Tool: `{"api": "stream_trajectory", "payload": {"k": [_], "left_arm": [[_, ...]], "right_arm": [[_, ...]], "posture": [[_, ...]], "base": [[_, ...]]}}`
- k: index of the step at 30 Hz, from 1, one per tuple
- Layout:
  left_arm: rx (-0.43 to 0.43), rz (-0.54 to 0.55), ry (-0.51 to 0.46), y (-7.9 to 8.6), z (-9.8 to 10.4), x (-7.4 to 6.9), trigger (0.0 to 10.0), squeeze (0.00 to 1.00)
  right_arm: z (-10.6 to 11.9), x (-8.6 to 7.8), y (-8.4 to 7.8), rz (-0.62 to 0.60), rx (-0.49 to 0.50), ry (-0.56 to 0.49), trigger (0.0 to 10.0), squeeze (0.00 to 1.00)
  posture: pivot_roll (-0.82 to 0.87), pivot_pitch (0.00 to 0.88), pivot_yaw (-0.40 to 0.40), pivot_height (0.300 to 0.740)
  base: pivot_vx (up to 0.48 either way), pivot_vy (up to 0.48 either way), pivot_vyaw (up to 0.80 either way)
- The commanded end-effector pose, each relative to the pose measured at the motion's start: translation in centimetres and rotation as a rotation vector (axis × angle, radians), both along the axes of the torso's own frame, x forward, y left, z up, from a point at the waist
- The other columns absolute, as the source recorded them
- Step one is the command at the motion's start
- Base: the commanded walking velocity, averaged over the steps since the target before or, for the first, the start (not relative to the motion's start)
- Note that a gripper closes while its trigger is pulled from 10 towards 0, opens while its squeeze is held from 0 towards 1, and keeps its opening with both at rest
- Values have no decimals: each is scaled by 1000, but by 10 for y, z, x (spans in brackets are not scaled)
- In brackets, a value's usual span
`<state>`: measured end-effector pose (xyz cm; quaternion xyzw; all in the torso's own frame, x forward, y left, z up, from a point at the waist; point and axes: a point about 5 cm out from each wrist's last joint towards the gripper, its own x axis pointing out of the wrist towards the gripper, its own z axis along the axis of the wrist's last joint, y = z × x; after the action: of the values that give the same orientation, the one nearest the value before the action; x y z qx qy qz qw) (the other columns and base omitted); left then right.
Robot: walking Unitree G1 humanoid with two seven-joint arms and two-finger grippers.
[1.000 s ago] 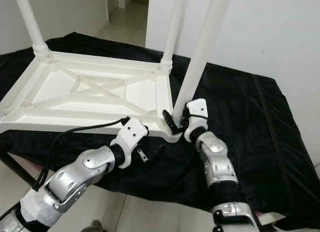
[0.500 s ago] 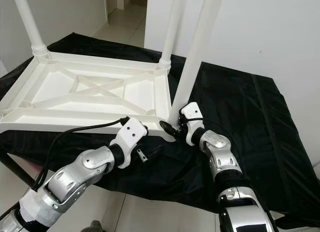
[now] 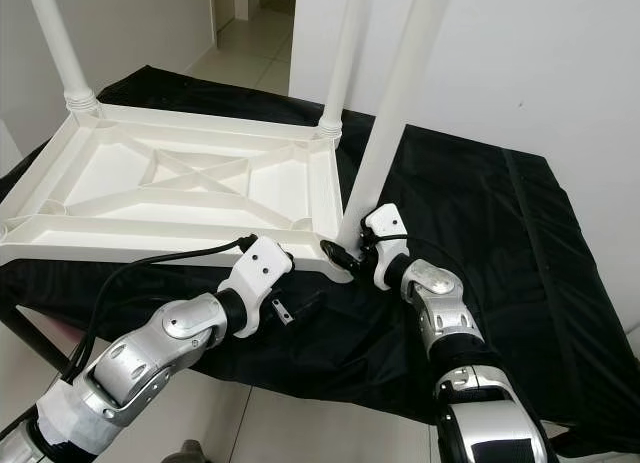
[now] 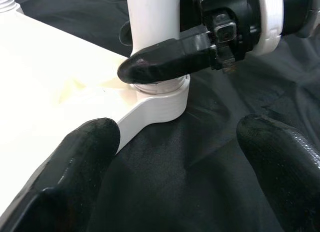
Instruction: Building children table
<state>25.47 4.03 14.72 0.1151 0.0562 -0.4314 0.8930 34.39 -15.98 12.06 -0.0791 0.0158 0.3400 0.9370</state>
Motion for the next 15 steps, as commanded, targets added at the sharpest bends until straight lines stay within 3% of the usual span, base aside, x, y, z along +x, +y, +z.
{"api": "stream_trajectory", "payload": {"k": [1,6,7,8,10,15], "left_arm": [[-8,-131,36,-4,1,-8,10000,0],[-9,-133,39,-5,1,-9,10000,0],[-10,-134,42,-5,1,-9,10000,0],[-10,-134,42,-5,1,-9,10000,0],[-11,-134,46,-5,0,-10,10000,0],[-13,-139,49,-6,0,-10,10000,0]], "right_arm": [[-4,-1,-3,-139,48,10,10000,0],[-4,-2,-3,-227,63,2,10000,0],[-6,-5,-2,-310,85,11,10000,0],[-6,-5,-2,-310,85,11,10000,0],[-11,-16,4,-499,109,19,10000,0],[-14,-27,14,-622,135,28,10000,0]], "posture": [[168,23,-102,740],[169,29,-103,740],[165,31,-101,740],[165,31,-101,740],[161,36,-98,740],[155,38,-93,740]], "base": [[0,0,0],[0,0,0],[0,0,0],[0,0,0],[0,0,0],[0,0,0]]}}
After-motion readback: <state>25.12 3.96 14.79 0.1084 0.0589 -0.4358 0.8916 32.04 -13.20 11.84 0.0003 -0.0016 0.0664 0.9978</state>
